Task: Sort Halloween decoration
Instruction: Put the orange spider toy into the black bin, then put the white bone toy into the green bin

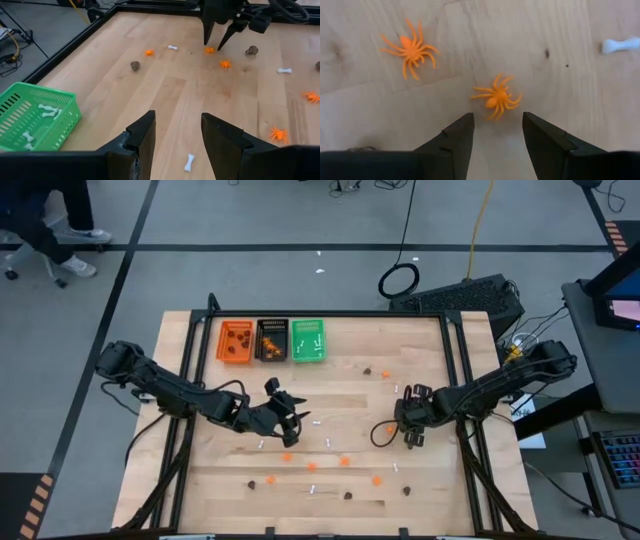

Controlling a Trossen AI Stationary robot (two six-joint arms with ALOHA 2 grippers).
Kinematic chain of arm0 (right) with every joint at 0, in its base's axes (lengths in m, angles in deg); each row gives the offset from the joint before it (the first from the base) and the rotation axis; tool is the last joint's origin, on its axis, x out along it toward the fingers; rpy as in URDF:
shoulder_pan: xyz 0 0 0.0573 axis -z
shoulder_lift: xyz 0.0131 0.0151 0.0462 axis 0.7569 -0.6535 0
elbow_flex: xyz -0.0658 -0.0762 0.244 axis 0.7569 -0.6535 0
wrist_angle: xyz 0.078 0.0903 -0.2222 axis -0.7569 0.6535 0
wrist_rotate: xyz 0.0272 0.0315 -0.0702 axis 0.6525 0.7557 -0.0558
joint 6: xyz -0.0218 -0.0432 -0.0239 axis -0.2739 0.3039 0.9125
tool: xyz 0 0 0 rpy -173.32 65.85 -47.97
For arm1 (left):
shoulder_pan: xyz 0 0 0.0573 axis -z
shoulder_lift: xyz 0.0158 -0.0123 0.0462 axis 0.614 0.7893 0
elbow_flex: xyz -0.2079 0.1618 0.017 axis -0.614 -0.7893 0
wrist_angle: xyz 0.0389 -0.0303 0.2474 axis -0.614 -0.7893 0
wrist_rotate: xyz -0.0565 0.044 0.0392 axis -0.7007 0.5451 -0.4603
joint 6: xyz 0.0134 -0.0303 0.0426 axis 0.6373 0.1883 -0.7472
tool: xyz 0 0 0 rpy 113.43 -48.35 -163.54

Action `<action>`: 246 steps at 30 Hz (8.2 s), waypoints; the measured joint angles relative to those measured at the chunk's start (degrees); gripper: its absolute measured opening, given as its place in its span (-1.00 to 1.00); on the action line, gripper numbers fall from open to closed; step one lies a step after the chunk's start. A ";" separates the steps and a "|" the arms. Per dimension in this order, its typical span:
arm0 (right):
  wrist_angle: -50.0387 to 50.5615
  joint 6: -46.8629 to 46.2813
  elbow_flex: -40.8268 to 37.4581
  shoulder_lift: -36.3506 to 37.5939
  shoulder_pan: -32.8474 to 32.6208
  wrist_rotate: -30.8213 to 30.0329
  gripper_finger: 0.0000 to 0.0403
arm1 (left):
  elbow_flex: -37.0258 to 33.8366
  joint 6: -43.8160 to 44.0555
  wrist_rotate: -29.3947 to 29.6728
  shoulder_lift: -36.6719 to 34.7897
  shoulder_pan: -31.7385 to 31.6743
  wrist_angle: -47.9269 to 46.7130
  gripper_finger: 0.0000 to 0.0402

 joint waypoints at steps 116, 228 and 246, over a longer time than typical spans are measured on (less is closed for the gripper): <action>-69.57 21.80 -0.07 -11.08 -5.61 -5.42 -0.26 | 3.04 -59.02 -26.93 11.07 -0.97 32.34 -1.00; -59.83 13.57 -0.04 -7.62 -5.19 -12.84 -0.23 | -0.15 -4.14 -14.69 -0.85 -36.74 -22.71 -0.14; -11.84 -2.37 -2.90 9.33 1.18 -26.05 -0.23 | -0.15 -2.97 1.23 -1.59 -12.17 -5.20 -0.14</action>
